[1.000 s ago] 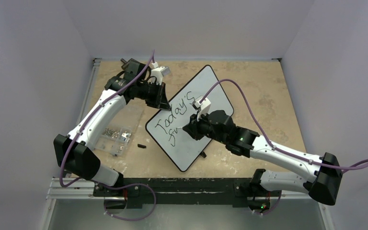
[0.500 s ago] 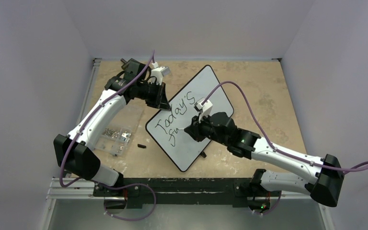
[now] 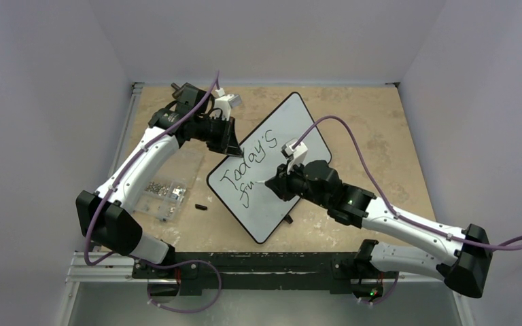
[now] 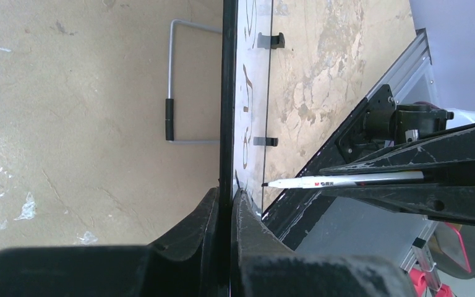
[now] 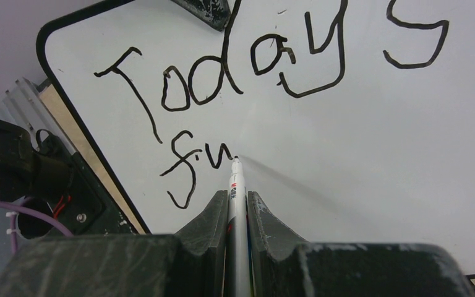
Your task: Write a sentence on the whiteboard
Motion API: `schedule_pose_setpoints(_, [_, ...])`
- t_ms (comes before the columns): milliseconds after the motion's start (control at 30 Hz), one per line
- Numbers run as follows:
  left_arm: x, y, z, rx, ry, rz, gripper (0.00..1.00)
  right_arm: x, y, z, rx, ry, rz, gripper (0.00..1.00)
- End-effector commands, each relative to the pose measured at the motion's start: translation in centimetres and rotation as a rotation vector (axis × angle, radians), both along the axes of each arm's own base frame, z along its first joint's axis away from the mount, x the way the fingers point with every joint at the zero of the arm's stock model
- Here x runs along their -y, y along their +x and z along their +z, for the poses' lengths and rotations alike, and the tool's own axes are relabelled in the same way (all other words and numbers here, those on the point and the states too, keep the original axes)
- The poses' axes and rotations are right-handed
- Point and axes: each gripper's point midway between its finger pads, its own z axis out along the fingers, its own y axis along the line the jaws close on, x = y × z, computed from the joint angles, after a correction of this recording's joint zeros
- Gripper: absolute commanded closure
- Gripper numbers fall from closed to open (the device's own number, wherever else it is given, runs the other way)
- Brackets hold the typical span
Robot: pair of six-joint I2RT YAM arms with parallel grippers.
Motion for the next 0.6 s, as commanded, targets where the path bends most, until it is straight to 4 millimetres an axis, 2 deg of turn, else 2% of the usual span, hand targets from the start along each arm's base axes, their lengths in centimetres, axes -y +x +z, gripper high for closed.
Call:
schedule_pose_setpoints(0, [-1.5, 1.7, 0.6, 0.103, 0.059, 0.067, 1.0, 0.2, 1.0, 3.7, 0.069, 0.092, -0.053, 1.0])
schedule_pose_setpoints(567, [-1.4, 1.7, 0.7, 0.102, 0.056, 0.066, 1.0, -1.4, 3.6, 6.3, 0.123, 0.148, -0.083, 1.0])
